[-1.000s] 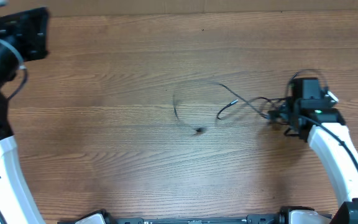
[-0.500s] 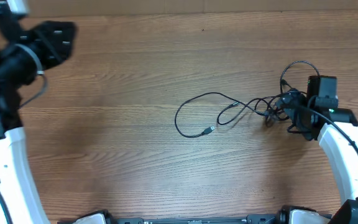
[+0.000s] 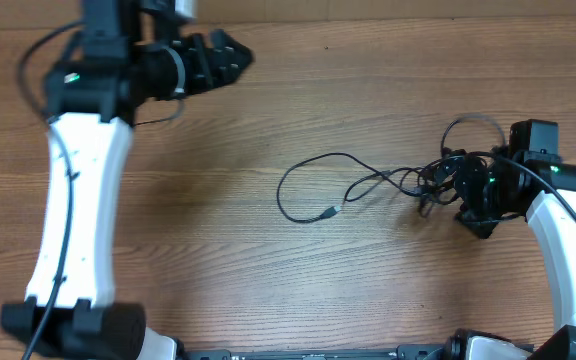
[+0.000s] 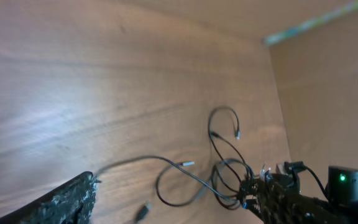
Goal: Untangle cables
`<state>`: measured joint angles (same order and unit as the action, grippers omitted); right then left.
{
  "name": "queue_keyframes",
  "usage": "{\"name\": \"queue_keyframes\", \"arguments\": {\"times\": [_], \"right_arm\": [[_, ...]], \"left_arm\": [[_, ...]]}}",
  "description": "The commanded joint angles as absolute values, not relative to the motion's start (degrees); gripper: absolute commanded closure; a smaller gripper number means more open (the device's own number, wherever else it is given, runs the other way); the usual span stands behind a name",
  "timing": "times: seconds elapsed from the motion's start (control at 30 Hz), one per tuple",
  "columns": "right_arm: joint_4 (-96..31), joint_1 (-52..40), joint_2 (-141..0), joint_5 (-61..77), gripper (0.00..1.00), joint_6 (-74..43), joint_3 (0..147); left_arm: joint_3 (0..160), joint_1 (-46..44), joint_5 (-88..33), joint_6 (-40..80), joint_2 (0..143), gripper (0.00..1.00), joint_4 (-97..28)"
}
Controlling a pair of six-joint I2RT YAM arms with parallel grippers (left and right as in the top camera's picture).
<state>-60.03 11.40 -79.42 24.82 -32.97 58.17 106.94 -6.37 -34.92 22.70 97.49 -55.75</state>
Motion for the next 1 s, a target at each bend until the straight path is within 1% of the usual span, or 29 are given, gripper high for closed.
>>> {"name": "queue_keyframes", "arguments": {"times": [0.0, 0.2, 0.33, 0.4, 0.5, 0.6, 0.63, 0.7, 0.73, 0.83, 0.9, 0.93, 0.97], "right_arm": [[-64.47, 14.06, -79.37, 35.24, 0.0, -37.04, 59.33], [-76.27, 14.48, -79.37, 32.14, 0.0, -34.39, 59.33], [-81.8, 14.48, -79.37, 31.38, 0.0, -21.74, 59.33], [-85.08, 14.48, -79.37, 31.92, 0.0, -18.41, 59.33], [-88.53, 14.48, -79.37, 39.44, 0.0, -12.32, 59.33], [-87.53, 14.48, -79.37, 51.79, 0.0, -5.67, 59.33], [-85.08, 14.5, -79.37, 55.92, 0.0, -5.72, 59.33], [-78.11, 14.66, -79.48, 61.56, 0.0, -10.81, 59.33], [-72.38, 14.66, -79.64, 63.35, 0.0, -16.38, 59.33], [-58.28, 14.52, -80.47, 62.54, 0.0, -32.05, 59.33], [-56.82, 12.95, -80.88, 59.53, 0.0, -34.09, 59.33], [-59.7, 11.64, -81.01, 55.2, 0.0, -32.99, 59.33], [-64.27, 9.85, -81.12, 47.59, 0.0, -32.8, 59.31]], "left_arm": [[107.83, -10.24, -35.35, 25.32, 100.95, 0.16, -55.48], [107.83, -14.9, -35.35, 26.17, 105.54, 0.17, -55.46], [107.83, -16.6, -34.48, 26.2, 106.76, 0.18, -55.11], [107.83, -17.19, -33.58, 26.2, 106.83, 0.19, -55.18], [107.83, -17.96, -32.51, 26.17, 106.83, 0.19, -55.24], [107.83, -18.41, -32.4, 26.17, 106.83, 0.19, -55.27], [107.83, -18.5, -32.4, 26.2, 106.83, 0.19, -55.24], [107.83, -18.59, -32.38, 26.2, 106.83, 0.19, -55.27], [107.83, -18.59, -32.4, 26.2, 106.83, 0.19, -55.27], [107.83, -18.68, -32.4, 26.2, 106.83, 0.19, -55.24], [107.83, -18.68, -32.42, 26.2, 106.83, 0.19, -55.29], [107.83, -18.68, -32.42, 26.2, 106.83, 0.19, -55.48], [107.83, -18.68, -32.42, 26.2, 106.83, 0.19, -55.7]]}}
